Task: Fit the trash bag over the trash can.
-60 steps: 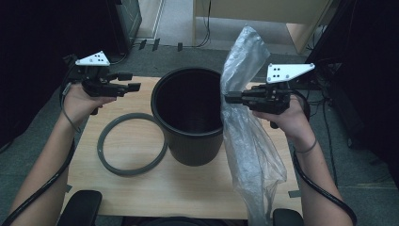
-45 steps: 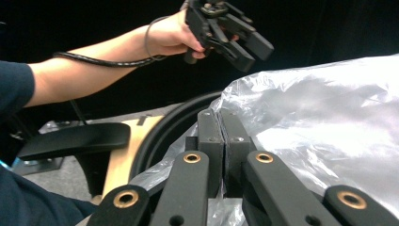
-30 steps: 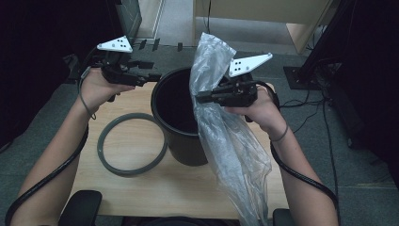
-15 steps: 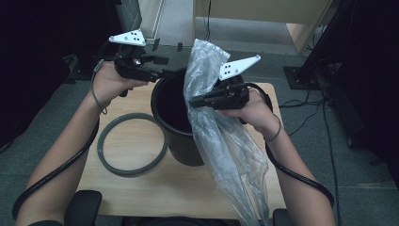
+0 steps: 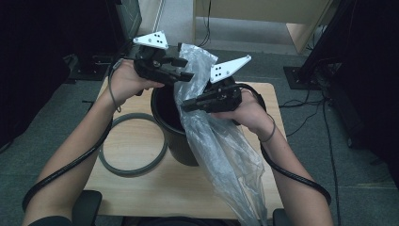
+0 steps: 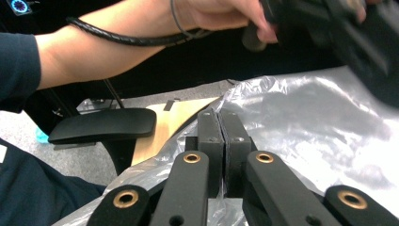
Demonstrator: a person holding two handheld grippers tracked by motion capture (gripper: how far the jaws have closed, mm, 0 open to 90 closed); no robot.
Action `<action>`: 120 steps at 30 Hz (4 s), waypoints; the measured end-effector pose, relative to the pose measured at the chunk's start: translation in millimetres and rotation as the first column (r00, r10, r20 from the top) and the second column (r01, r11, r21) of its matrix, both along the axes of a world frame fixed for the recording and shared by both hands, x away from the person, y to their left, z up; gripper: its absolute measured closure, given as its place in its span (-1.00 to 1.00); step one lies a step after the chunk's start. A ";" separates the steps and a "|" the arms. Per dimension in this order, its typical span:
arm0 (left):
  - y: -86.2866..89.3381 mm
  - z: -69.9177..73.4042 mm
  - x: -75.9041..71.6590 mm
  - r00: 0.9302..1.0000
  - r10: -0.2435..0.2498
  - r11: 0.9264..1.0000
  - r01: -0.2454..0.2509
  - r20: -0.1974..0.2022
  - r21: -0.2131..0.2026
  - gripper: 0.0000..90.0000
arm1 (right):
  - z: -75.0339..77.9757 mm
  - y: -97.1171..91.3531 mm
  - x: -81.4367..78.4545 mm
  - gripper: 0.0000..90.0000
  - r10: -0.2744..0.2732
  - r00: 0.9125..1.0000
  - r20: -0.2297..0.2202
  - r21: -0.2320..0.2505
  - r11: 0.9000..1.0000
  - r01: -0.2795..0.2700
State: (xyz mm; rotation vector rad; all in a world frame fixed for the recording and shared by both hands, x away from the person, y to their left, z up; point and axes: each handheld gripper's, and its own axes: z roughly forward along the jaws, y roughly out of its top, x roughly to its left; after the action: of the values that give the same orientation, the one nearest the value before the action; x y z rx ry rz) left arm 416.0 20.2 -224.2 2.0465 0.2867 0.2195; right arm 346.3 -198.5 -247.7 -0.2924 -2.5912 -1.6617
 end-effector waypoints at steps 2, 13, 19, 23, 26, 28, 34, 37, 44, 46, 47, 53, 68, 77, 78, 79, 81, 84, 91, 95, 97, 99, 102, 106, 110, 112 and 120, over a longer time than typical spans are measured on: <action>-5.1 -5.6 -3.1 1.000 -0.011 1.000 0.011 0.002 0.023 0.01 | 3.8 -1.0 -2.7 1.00 -0.001 1.000 0.021 0.005 1.000 0.001; -8.7 -15.0 -12.3 0.999 -0.043 0.997 0.045 -0.025 0.069 0.03 | 23.6 -18.1 -4.2 1.00 -0.053 0.996 0.065 0.126 0.991 0.045; -7.9 -17.3 -20.6 0.997 -0.068 0.995 0.070 -0.026 0.072 0.05 | 30.3 -23.1 2.4 1.00 -0.107 0.991 0.081 0.144 0.985 0.094; -8.1 -20.7 -23.0 0.997 -0.070 0.992 0.071 -0.017 0.101 0.06 | 31.0 -23.4 9.8 1.00 -0.156 0.983 0.093 0.124 0.982 0.144; -6.2 -24.2 -22.1 0.998 -0.065 0.990 0.067 -0.022 0.123 0.07 | 26.7 -25.6 20.5 1.00 -0.202 0.977 0.062 0.092 0.976 0.196; -3.1 -25.7 -21.6 0.998 -0.060 0.990 0.062 -0.023 0.124 0.07 | 25.2 -26.9 23.2 1.00 -0.212 0.975 0.058 0.086 0.975 0.207; 3.6 -31.1 -19.3 0.999 -0.042 0.990 0.043 -0.014 0.137 0.03 | 16.2 -34.0 34.1 1.00 -0.261 0.965 0.023 0.051 0.964 0.260; 11.0 -29.5 -14.0 1.000 0.007 0.993 -0.008 0.011 0.118 -0.02 | 10.2 -32.6 36.0 0.92 -0.258 0.966 0.003 0.033 0.966 0.258; 24.6 -26.0 -8.3 0.999 0.044 0.997 -0.045 0.007 0.070 -0.06 | 7.5 -33.1 37.8 0.05 -0.264 0.965 0.015 0.037 0.964 0.263; 27.3 -25.8 -8.2 0.999 0.045 0.997 -0.045 0.006 0.059 -0.08 | 10.3 -36.6 38.8 -0.11 -0.279 0.960 0.015 0.077 0.958 0.277; 28.1 -25.8 -8.5 0.999 0.047 0.997 -0.048 0.005 0.055 -0.08 | 10.3 -36.6 38.8 -0.11 -0.279 0.960 0.015 0.077 0.958 0.277; 33.2 -28.1 -12.3 0.999 0.037 0.998 -0.038 0.014 0.043 -0.11 | 12.7 -51.4 36.0 -0.06 -0.323 0.946 0.030 0.105 0.942 0.319; 41.5 -35.7 -26.3 1.000 0.008 1.000 -0.008 -0.007 0.003 -0.13 | -12.9 -105.7 21.5 0.09 -0.437 0.898 0.051 0.090 0.898 0.432; 47.0 -39.1 -41.3 1.000 -0.023 0.998 0.022 -0.012 -0.053 -0.15 | -20.4 -123.0 7.6 0.08 -0.445 0.894 0.057 0.096 0.894 0.438; 47.3 -39.5 -42.6 1.000 -0.022 0.998 0.021 -0.014 -0.057 -0.16 | -21.8 -125.8 2.6 0.08 -0.444 0.894 0.061 0.092 0.894 0.438; 47.5 -39.9 -43.9 1.000 -0.023 0.998 0.022 -0.019 -0.061 -0.16 | -21.8 -125.8 2.6 0.08 -0.444 0.894 0.061 0.092 0.894 0.438; 47.9 -40.5 -46.4 0.999 -0.024 0.997 0.022 -0.025 -0.074 -0.16 | -24.0 -128.1 -2.4 0.08 -0.442 0.895 0.066 0.089 0.896 0.436; 48.1 -41.3 -50.3 0.999 -0.032 0.996 0.029 -0.034 -0.080 -0.16 | -28.3 -131.0 -10.7 0.07 -0.430 0.899 0.079 0.073 0.902 0.425; 42.2 -41.7 -61.1 0.998 -0.061 0.995 0.059 -0.027 -0.076 -0.16 | -38.1 -133.9 -22.7 0.01 -0.399 0.913 0.081 0.070 0.916 0.394; 36.8 -43.1 -69.8 0.996 -0.091 0.993 0.089 -0.021 -0.073 -0.16 | -40.8 -129.8 -29.4 -0.01 -0.388 0.918 0.082 0.082 0.920 0.382; 32.5 -43.3 -74.2 0.995 -0.104 0.993 0.104 -0.007 -0.059 -0.17 | -41.1 -127.3 -31.4 -0.01 -0.379 0.922 0.082 0.089 0.924 0.372; 29.0 -42.5 -78.1 0.992 -0.123 0.991 0.123 0.002 -0.052 -0.18 | -40.3 -123.9 -33.2 -0.01 -0.366 0.927 0.082 0.097 0.928 0.358; 25.1 -41.8 -83.4 0.988 -0.151 0.987 0.152 0.015 -0.047 -0.18 | -38.3 -117.7 -36.1 -0.01 -0.351 0.932 0.090 0.100 0.934 0.342; 20.4 -42.1 -88.1 0.983 -0.181 0.983 0.181 0.024 -0.036 -0.18 | -37.7 -107.5 -36.2 -0.01 -0.325 0.942 0.090 0.105 0.943 0.315; 16.0 -42.4 -89.1 0.982 -0.187 0.982 0.188 0.022 -0.037 -0.18 | -38.4 -100.3 -34.7 -0.01 -0.308 0.947 0.089 0.106 0.948 0.299; 13.4 -42.7 -88.0 0.983 -0.184 0.982 0.185 0.019 -0.036 -0.18 | -38.7 -92.0 -33.8 -0.01 -0.288 0.953 0.093 0.107 0.954 0.278; 7.7 -43.1 -89.7 0.987 -0.162 0.987 0.162 0.001 -0.016 0.29 | -35.5 -74.1 -32.5 0.11 -0.239 0.965 0.110 0.109 0.968 0.227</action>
State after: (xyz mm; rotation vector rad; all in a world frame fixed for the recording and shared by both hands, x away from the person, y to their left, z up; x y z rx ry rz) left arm 326.3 27.9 -267.3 2.0427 0.1210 0.1160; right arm 313.8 -272.6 -283.2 -0.5251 -2.6401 -1.9312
